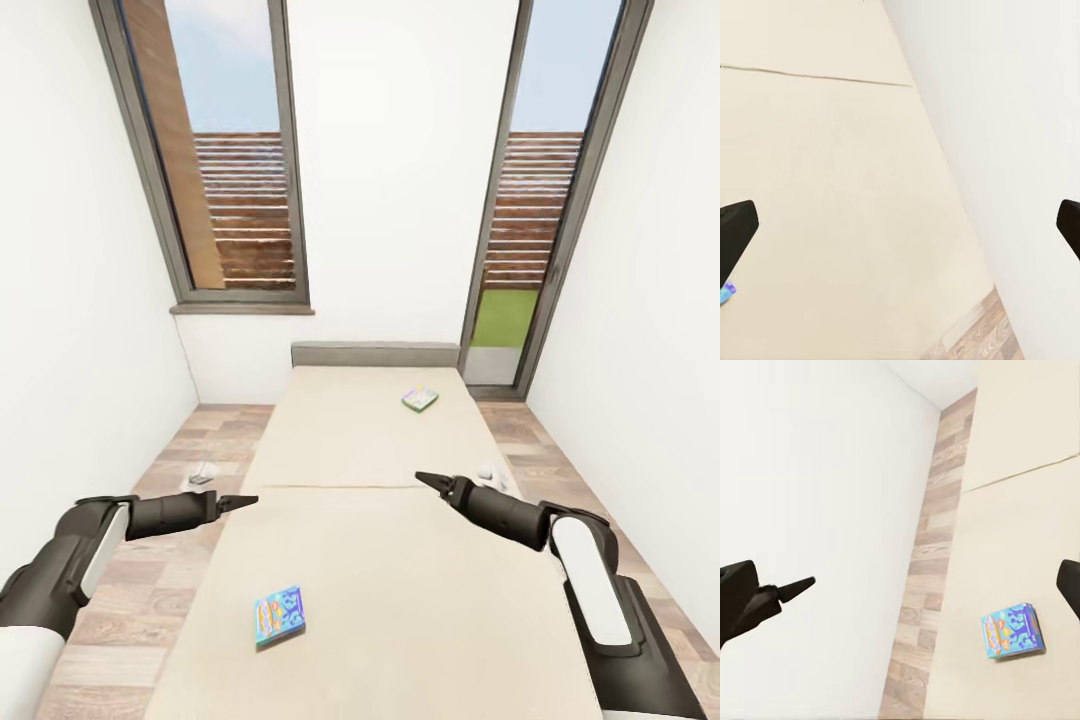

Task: Put all the toys in the child's room - the three board games (two on the bed and one on the table), the two jigsaw puzzles on the table, and the tennis ball on the table - inside the toy box on the table in the child's room.

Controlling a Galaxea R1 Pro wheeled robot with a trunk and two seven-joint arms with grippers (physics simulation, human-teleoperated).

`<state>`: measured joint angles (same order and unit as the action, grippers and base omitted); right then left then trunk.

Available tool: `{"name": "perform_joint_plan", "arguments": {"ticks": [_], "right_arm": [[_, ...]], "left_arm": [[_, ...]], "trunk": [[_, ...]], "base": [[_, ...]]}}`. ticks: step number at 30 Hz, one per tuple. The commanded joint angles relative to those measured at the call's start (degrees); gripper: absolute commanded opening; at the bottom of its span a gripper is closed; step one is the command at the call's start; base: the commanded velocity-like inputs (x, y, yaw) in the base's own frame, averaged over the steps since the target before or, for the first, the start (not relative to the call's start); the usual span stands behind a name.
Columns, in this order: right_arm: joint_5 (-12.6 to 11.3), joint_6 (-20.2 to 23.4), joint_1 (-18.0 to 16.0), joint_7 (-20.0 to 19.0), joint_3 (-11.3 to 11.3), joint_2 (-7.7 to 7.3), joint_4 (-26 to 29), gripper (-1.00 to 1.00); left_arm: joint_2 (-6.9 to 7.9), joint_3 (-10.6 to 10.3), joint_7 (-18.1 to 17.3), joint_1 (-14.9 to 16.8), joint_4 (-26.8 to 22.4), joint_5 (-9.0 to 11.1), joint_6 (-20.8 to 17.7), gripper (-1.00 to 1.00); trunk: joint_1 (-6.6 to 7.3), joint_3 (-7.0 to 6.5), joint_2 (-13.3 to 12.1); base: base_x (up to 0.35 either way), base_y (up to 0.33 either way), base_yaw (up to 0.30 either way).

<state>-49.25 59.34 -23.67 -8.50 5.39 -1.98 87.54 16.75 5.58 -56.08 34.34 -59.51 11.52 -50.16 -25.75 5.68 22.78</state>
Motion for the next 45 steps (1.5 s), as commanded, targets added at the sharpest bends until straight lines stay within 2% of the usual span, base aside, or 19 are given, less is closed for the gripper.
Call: {"name": "perform_joint_plan", "arguments": {"ticks": [1,2,7,11,23,33,45], "right_arm": [[0.35,0.41,-0.06,-1.67,0.13,-0.29,0.03,1.0],[0.05,0.57,-0.06,-3.8,0.2,-0.84,0.02,1.0],[-0.1,0.63,-0.06,-8.84,0.29,-1.73,0.0,1.0],[-0.03,0.62,-0.06,-10.08,0.31,-1.93,0.0,1.0],[0.07,0.38,-0.06,-10.88,0.37,-2.06,-0.6,1.0],[0.1,0.34,-0.06,-10.87,0.68,-2.07,-0.75,1.0],[0.12,0.28,-0.06,-10.77,0.91,-2.07,-0.79,1.0]], "left_arm": [[-0.06,0.03,-0.03,0.06,0.0,0.08,-0.26,1.0],[-0.15,0.04,0.1,0.08,0.0,0.08,-0.24,1.0],[-0.27,0.0,0.29,0.05,0.01,0.08,-0.15,1.0],[-0.34,-0.02,0.44,0.04,0.01,0.08,-0.11,1.0],[-1.65,-0.04,5.09,0.06,0.01,0.08,0.02,1.0],[-2.84,-0.1,6.55,0.07,0.04,0.07,0.05,1.0],[-3.27,-0.12,9.86,0.04,0.34,0.08,0.14,1.0]], "trunk": [[-0.03,0.23,0.13],[-0.03,0.32,0.13],[-0.03,0.79,0.13],[-0.03,1.17,0.13],[-0.03,2.29,0.13],[-0.03,3.23,0.13],[-0.03,4.36,0.13]], "base": [[0.0,0.0,0.0],[0.0,0.0,0.0],[0.0,0.0,0.0],[0.0,0.0,0.0],[0.0,0.0,0.0],[0.0,0.0,0.0],[0.0,0.0,0.0]]}}
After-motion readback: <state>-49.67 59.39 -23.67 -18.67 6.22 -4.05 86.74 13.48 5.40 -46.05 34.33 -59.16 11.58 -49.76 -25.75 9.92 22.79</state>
